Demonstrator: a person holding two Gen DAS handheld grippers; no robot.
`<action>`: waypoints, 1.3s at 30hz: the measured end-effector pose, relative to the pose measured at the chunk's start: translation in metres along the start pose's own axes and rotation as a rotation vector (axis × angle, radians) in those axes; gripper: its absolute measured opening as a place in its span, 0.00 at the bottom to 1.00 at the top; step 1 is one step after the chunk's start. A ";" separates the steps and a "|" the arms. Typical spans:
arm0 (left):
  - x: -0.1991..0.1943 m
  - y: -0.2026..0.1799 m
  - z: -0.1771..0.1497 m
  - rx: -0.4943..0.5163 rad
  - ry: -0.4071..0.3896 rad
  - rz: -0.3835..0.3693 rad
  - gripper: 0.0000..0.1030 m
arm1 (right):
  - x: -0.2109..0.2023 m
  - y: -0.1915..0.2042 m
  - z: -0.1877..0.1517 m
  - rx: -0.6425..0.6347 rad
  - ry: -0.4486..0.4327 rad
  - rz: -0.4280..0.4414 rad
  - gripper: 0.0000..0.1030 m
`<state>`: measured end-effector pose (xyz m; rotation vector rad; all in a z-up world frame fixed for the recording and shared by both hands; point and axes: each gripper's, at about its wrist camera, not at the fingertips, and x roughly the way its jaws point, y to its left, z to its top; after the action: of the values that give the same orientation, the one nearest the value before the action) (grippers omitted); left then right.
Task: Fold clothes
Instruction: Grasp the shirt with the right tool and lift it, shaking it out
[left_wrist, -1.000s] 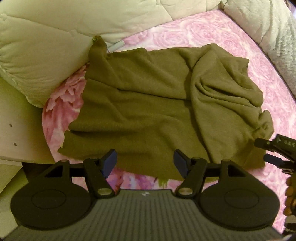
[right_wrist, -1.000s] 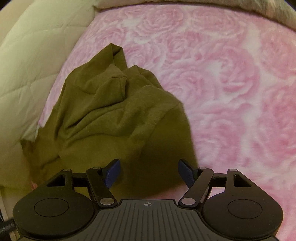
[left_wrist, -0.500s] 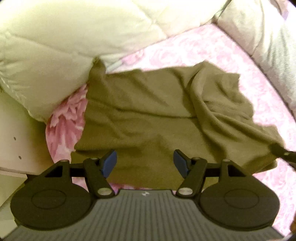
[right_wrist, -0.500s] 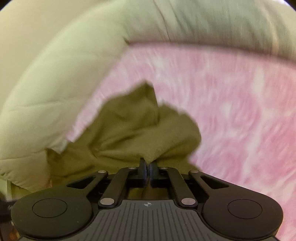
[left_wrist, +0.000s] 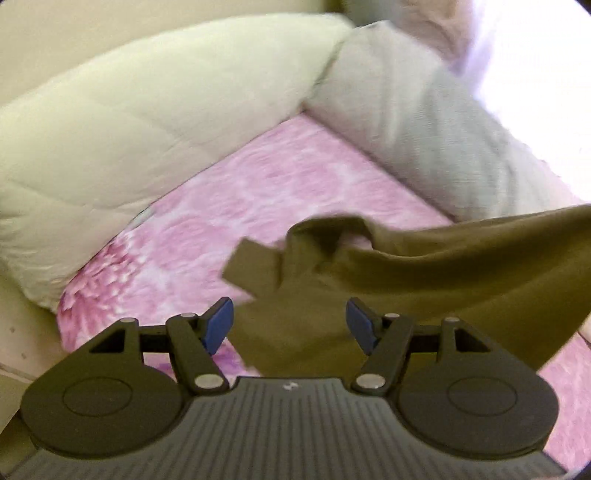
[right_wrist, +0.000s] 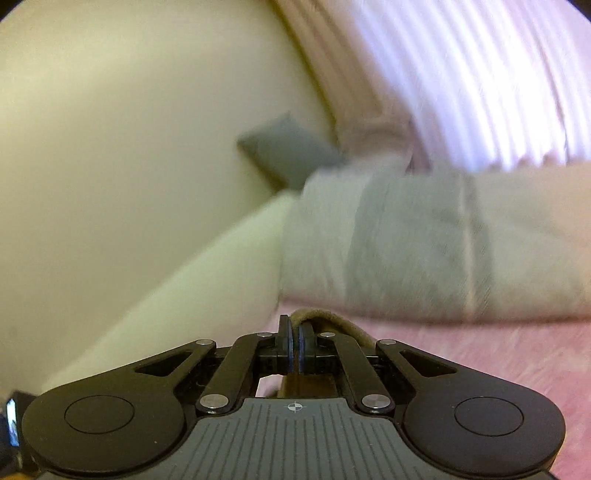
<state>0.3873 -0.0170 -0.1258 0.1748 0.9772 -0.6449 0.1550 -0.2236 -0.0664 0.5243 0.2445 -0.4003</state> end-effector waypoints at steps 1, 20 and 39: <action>-0.009 -0.014 -0.005 0.013 -0.009 -0.018 0.62 | -0.020 -0.004 0.010 -0.008 -0.036 -0.005 0.01; -0.139 -0.266 -0.160 0.247 -0.016 -0.327 0.62 | -0.353 -0.122 0.102 -0.117 -0.037 -0.478 0.77; -0.203 -0.349 -0.259 0.736 0.090 -0.436 0.62 | -0.502 -0.171 -0.114 0.326 0.349 -0.877 0.85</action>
<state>-0.0795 -0.1015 -0.0559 0.6547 0.8297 -1.3967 -0.3814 -0.1448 -0.0732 0.7960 0.7615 -1.2171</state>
